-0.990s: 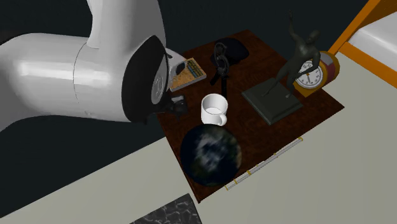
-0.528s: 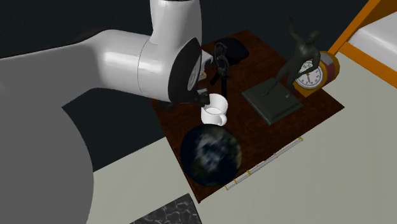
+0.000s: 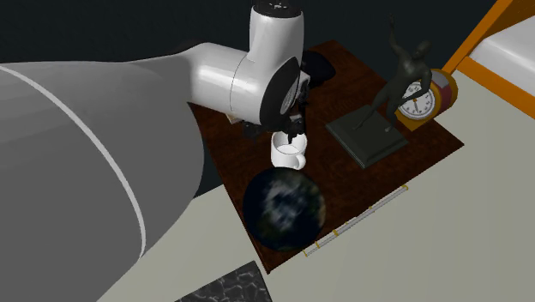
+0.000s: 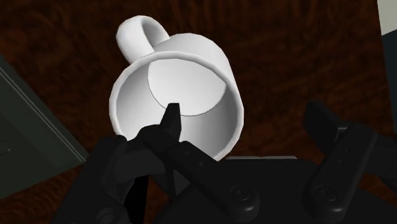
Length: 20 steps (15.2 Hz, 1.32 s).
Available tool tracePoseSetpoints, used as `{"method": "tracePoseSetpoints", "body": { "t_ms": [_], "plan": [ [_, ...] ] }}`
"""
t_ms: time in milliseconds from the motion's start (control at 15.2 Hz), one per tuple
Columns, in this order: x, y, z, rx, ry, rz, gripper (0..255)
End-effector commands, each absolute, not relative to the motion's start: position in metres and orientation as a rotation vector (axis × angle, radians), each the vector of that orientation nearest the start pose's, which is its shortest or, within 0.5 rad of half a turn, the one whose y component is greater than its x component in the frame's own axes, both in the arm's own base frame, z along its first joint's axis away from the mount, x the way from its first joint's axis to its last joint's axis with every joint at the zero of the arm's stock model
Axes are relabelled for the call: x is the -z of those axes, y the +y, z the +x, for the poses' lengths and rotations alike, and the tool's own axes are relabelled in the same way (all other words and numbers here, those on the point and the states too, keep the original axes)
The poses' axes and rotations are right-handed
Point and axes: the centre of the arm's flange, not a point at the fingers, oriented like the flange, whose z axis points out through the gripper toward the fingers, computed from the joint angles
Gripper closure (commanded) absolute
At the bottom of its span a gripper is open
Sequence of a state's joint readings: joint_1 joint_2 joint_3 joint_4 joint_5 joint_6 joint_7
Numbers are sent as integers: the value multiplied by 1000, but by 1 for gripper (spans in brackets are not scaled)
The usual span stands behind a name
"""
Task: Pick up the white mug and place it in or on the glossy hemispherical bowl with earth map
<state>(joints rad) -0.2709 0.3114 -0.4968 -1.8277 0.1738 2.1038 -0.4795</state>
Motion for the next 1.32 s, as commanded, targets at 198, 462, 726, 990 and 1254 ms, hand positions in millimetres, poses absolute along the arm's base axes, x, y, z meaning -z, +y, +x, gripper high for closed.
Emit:
{"method": "tracePoseSetpoints", "body": {
  "t_ms": [198, 462, 726, 990, 1254],
  "plan": [
    [-356, -417, 471, 12, 557, -3094, 0],
    [-348, -417, 471, 12, 557, -3094, 0],
    [-348, -417, 471, 12, 557, -3094, 0],
    [-348, -417, 471, 12, 557, -3094, 255],
    [-348, -417, 471, 12, 557, -3094, 255]
  ]
}}
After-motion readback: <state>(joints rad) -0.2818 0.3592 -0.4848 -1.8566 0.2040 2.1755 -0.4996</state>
